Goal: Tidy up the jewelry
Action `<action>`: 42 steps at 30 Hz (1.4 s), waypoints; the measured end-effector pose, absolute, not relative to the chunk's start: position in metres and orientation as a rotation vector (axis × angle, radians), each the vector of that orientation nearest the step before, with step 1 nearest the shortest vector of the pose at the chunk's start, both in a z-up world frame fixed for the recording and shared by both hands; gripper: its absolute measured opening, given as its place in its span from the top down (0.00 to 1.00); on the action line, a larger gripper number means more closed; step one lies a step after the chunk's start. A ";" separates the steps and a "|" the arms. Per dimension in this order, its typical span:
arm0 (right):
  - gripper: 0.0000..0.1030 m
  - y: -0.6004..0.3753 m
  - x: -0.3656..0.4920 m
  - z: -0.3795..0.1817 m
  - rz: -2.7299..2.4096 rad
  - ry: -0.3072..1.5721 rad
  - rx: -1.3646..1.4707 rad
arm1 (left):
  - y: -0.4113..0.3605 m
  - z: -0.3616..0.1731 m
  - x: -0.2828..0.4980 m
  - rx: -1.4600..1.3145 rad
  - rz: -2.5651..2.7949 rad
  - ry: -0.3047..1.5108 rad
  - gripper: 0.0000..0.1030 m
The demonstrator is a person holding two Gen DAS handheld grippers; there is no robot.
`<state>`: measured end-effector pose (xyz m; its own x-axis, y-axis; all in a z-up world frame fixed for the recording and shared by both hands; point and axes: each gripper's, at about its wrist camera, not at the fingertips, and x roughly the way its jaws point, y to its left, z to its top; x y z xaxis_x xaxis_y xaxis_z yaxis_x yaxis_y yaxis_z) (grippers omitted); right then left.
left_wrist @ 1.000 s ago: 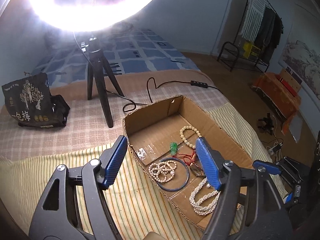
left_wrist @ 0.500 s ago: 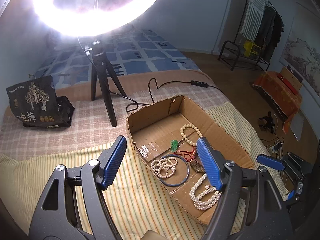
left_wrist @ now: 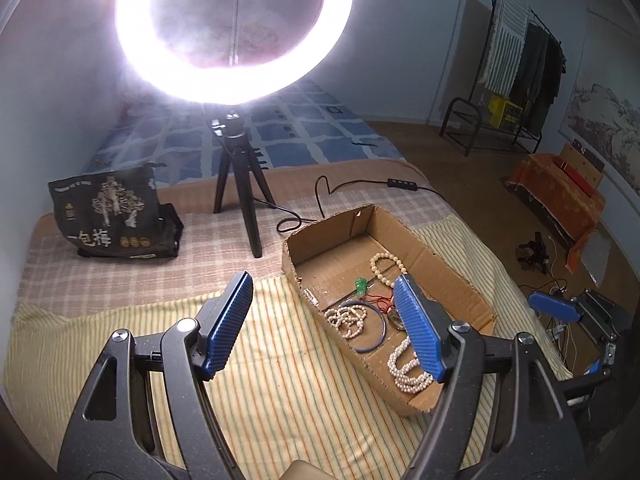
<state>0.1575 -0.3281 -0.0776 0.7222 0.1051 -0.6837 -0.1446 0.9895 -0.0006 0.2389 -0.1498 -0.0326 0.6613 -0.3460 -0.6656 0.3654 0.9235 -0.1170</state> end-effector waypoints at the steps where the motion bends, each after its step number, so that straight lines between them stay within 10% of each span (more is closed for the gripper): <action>1: 0.28 -0.327 0.154 -0.073 0.127 0.746 -0.058 | -0.146 -0.029 0.234 0.027 -0.401 0.740 0.27; 42: 0.21 -0.284 0.062 -0.021 -0.111 0.567 -0.007 | -0.087 0.003 0.086 0.119 -0.386 0.599 0.00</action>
